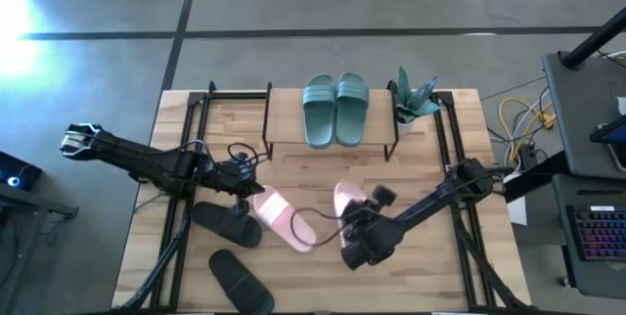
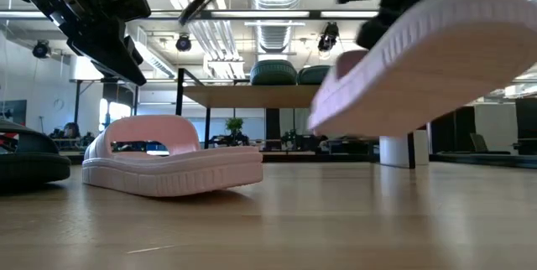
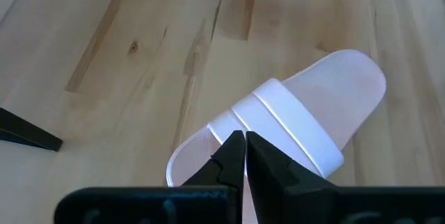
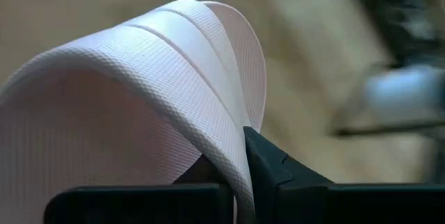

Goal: Pick and place slides into the shelf
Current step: Prepare the pink pair of slides

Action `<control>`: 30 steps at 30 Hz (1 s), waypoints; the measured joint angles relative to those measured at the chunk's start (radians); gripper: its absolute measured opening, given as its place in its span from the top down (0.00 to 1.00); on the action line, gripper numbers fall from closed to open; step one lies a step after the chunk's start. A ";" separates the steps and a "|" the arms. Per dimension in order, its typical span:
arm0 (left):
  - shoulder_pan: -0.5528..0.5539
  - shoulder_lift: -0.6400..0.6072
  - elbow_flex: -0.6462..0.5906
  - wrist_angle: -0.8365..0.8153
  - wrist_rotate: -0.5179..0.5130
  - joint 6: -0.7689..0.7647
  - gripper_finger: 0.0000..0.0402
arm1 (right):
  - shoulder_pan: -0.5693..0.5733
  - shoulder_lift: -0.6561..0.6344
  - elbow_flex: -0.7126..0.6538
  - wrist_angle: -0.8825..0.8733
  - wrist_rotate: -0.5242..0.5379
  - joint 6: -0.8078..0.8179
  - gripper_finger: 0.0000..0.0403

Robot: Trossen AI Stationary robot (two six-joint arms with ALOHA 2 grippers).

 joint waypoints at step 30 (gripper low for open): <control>0.000 0.006 0.000 0.000 -0.004 0.062 1.00 | -0.203 0.006 -0.258 -0.088 -0.045 -0.019 0.95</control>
